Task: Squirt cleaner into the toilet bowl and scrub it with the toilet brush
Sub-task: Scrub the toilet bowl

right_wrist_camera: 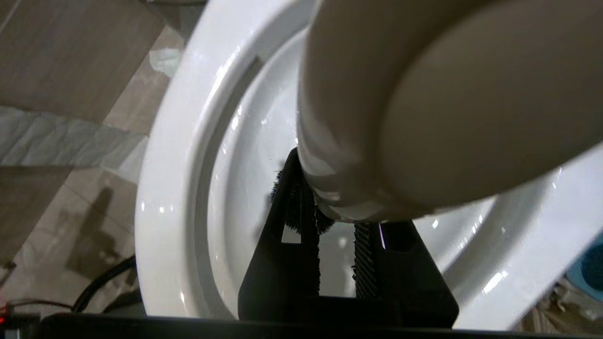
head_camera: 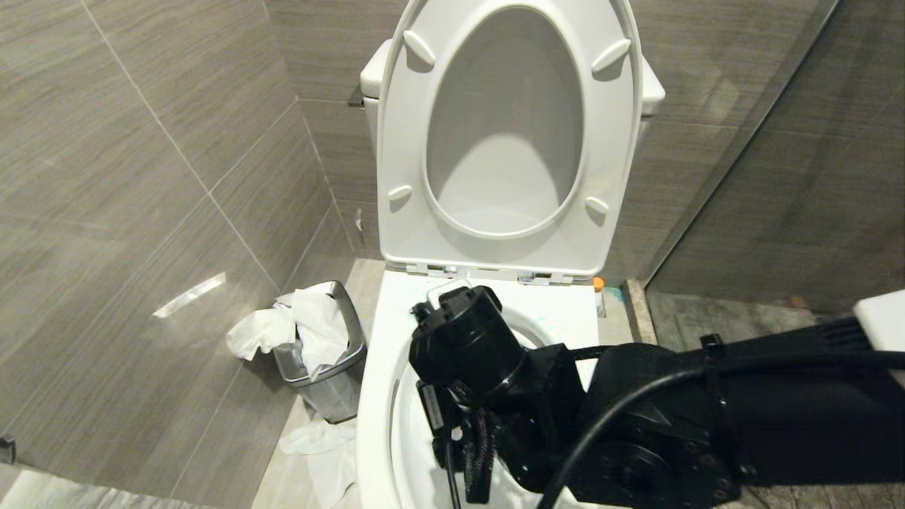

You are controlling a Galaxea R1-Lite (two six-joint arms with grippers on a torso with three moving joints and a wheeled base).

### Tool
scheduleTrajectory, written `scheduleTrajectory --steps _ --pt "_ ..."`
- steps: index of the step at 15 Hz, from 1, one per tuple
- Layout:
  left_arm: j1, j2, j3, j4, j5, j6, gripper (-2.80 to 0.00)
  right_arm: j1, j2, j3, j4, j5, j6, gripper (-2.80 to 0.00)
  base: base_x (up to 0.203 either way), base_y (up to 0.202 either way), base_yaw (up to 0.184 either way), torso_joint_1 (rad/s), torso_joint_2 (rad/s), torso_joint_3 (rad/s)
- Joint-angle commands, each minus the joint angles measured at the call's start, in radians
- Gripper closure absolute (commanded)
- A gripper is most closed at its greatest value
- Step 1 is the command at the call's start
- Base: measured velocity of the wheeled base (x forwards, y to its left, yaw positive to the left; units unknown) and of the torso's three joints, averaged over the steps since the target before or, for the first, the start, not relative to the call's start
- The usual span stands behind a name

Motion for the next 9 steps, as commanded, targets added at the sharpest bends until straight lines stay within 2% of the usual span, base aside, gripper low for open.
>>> scheduleTrajectory --steps 1,3,9 --pt "0.0 0.001 0.002 0.0 0.001 0.0 0.0 0.007 -0.13 0.125 -0.004 -0.004 0.014 0.0 0.0 0.0 0.0 0.0 0.0 0.0" --pt "0.0 0.001 0.002 0.0 0.001 -0.001 0.0 -0.016 -0.189 0.183 -0.006 -0.009 0.034 0.0 0.0 0.0 0.0 0.0 0.0 0.0" --pt "0.0 0.001 0.002 0.0 0.001 -0.001 0.0 -0.17 -0.224 0.227 -0.011 -0.009 0.042 0.0 0.0 0.0 0.0 0.0 0.0 0.0"
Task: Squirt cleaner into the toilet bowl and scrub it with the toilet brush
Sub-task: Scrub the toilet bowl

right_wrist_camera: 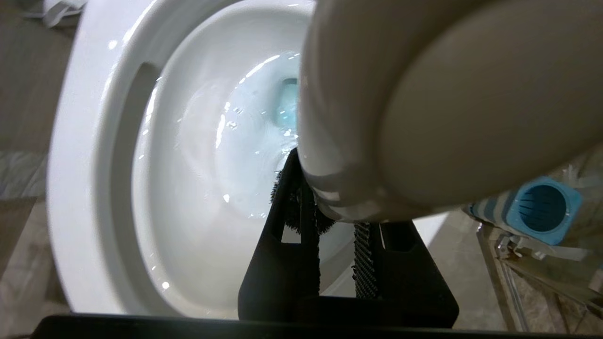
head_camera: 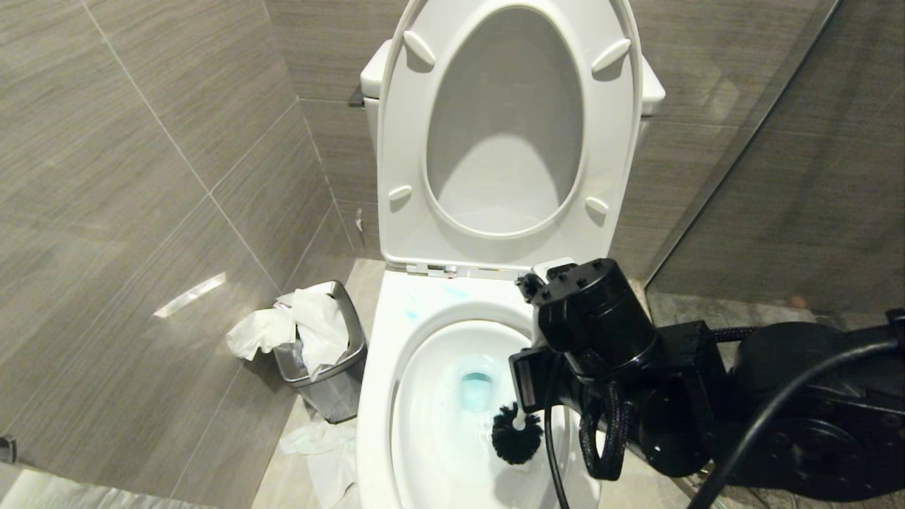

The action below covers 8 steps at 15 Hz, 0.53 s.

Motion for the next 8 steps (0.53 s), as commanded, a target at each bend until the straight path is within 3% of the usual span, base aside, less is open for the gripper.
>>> scheduleTrajectory --steps 1,8 --pt "0.0 0.001 0.002 0.0 0.0 -0.001 0.0 -0.063 -0.004 0.001 -0.005 -0.002 0.002 0.0 0.0 0.0 0.0 0.0 0.0 0.0" --pt "0.0 0.001 0.002 0.0 0.0 0.0 0.0 -0.125 0.188 -0.184 -0.1 -0.011 -0.032 0.0 0.0 0.0 0.0 0.0 0.0 0.0"
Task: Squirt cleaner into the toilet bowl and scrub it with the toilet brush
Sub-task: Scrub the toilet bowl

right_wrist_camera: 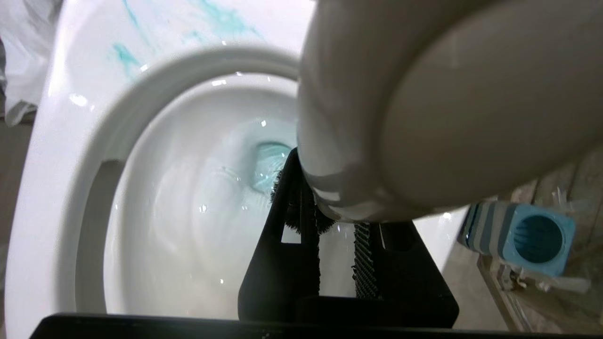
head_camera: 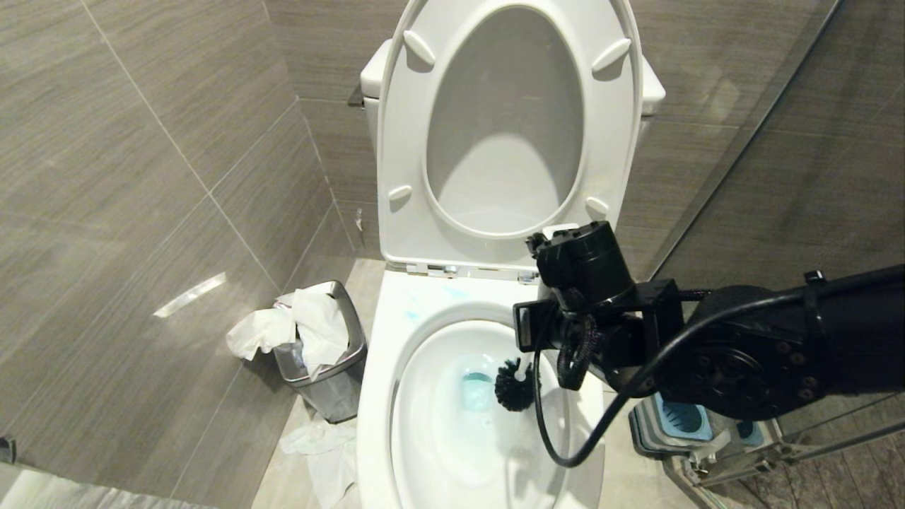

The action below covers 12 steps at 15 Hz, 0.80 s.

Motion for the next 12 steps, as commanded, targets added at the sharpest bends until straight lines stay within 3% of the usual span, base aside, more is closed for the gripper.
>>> scheduleTrajectory --steps 1,4,7,12 --pt "0.0 0.001 0.002 0.0 0.0 -0.001 0.0 0.0 0.107 -0.106 -0.003 -0.007 -0.002 0.0 0.0 0.0 0.0 0.0 0.0 0.0" --pt "0.0 0.001 0.002 0.0 0.0 -0.001 0.0 0.016 0.208 -0.26 0.001 -0.024 -0.016 0.0 0.0 0.0 0.0 0.0 0.0 0.0" --pt "0.0 0.001 0.002 0.0 0.0 0.001 0.0 0.085 0.267 -0.351 0.029 -0.028 -0.026 0.0 0.0 0.0 0.0 0.0 0.0 0.0" --pt "0.0 0.001 0.002 0.0 0.0 0.001 0.0 0.189 0.241 -0.313 0.044 -0.027 -0.022 0.0 0.0 0.0 0.0 0.0 0.0 0.0"
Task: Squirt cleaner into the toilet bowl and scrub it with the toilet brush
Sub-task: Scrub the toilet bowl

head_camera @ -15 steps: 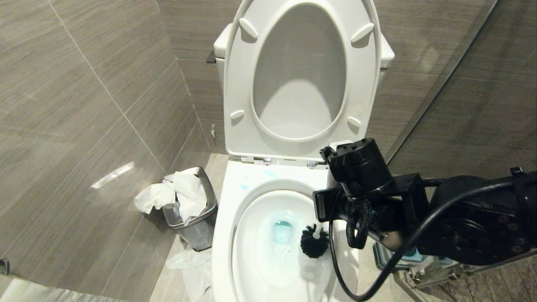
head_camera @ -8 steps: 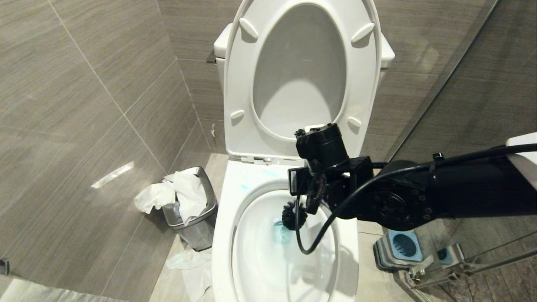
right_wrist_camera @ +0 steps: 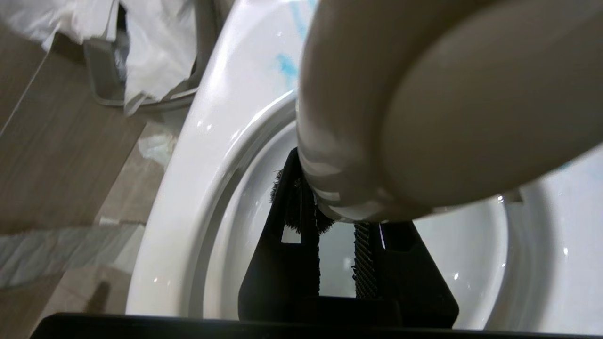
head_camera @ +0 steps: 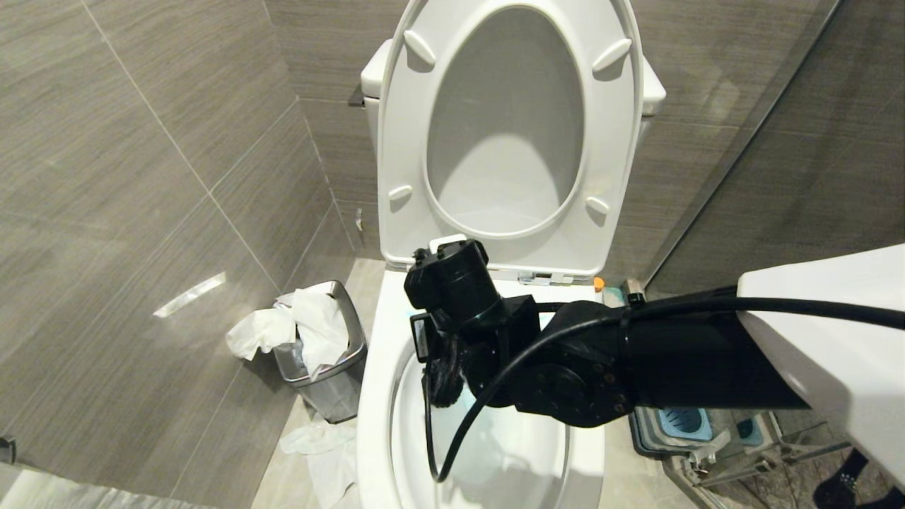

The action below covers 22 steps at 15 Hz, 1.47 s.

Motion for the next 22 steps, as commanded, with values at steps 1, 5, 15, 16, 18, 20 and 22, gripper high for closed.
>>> scheduleTrajectory --steps 1,5,15,16,18,20,22 --pt "0.0 0.001 0.002 0.0 0.0 0.0 0.0 0.037 -0.038 0.061 -0.001 -0.003 0.004 0.0 0.0 0.0 0.0 0.0 0.0 0.0" --pt "0.0 0.001 0.002 0.0 0.0 -0.001 0.0 0.102 -0.175 0.237 -0.001 -0.003 0.031 0.0 0.0 0.0 0.0 0.0 0.0 0.0" --pt "0.0 0.001 0.002 0.0 0.0 -0.001 0.0 0.005 -0.41 0.523 -0.003 -0.011 0.085 0.0 0.0 0.0 0.0 0.0 0.0 0.0" --pt "0.0 0.001 0.002 0.0 0.0 0.001 0.0 -0.02 -0.413 0.524 -0.003 -0.011 0.085 0.0 0.0 0.0 0.0 0.0 0.0 0.0" --pt "0.0 0.001 0.002 0.0 0.0 0.001 0.0 -0.064 -0.416 0.519 -0.004 -0.011 0.084 0.0 0.0 0.0 0.0 0.0 0.0 0.0" --pt "0.0 0.001 0.002 0.0 0.0 0.001 0.0 -0.09 -0.408 0.514 -0.006 -0.011 0.082 0.0 0.0 0.0 0.0 0.0 0.0 0.0" --pt "0.0 0.001 0.002 0.0 0.0 0.001 0.0 -0.099 -0.391 0.496 -0.009 -0.011 0.08 0.0 0.0 0.0 0.0 0.0 0.0 0.0"
